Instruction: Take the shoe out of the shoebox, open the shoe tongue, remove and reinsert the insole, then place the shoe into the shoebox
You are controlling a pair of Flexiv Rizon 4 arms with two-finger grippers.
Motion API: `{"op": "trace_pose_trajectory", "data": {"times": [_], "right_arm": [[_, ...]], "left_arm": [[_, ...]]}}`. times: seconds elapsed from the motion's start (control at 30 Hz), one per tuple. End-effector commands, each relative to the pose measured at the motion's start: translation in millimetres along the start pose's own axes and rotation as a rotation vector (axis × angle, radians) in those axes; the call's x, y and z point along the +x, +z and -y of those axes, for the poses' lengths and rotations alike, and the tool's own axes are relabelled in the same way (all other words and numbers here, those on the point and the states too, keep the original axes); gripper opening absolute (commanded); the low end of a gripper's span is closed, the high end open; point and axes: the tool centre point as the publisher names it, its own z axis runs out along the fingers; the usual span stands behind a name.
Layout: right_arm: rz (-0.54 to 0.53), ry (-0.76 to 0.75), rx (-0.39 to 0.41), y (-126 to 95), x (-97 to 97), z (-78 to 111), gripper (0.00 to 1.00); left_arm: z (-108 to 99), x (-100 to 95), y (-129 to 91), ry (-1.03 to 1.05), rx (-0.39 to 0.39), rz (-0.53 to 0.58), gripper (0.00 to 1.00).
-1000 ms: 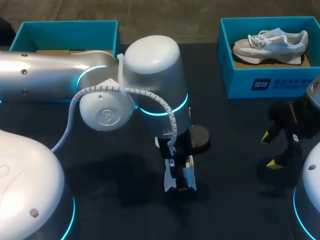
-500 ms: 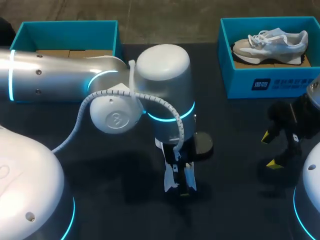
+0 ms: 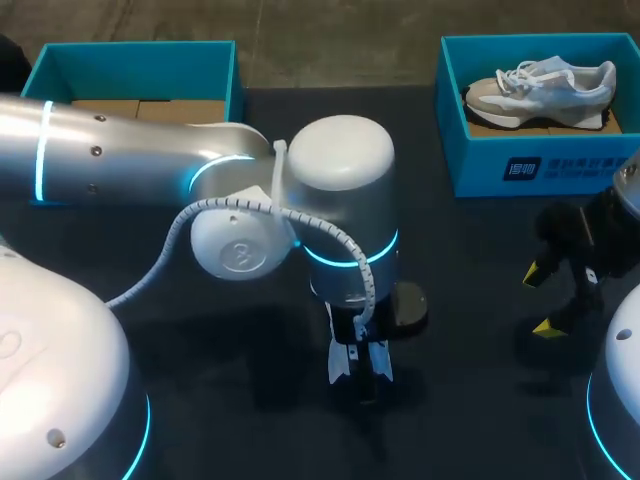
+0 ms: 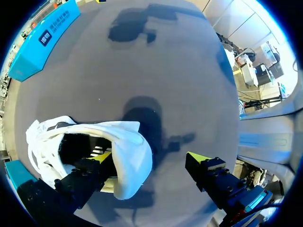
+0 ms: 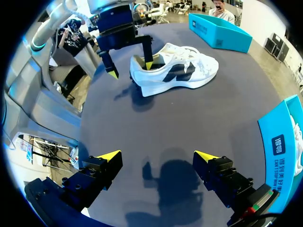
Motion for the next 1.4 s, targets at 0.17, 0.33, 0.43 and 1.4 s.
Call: {"op": "trace_pose_trajectory", "data": {"times": [0.17,0.33,0.43,1.4], "right_arm": [[0.003,0.001,0.003,1,1.4,-0.1,1.00],[0.003,0.001,0.003,1,1.4,-0.1,1.00],[0.003,0.001,0.003,1,1.4,-0.1,1.00],[0.003,0.001,0.003,1,1.4,-0.1,1.00]], "left_arm": [[6,-5.0,8,0.001,-0.013,0.007,1.00],[9,-7.9,8,0.000,-0.027,0.016,0.91],[10,-9.1,10,-0.003,-0.038,0.022,0.79],[-17,-35.9,-26,0.011,-0.043,0.022,0.00]]}}
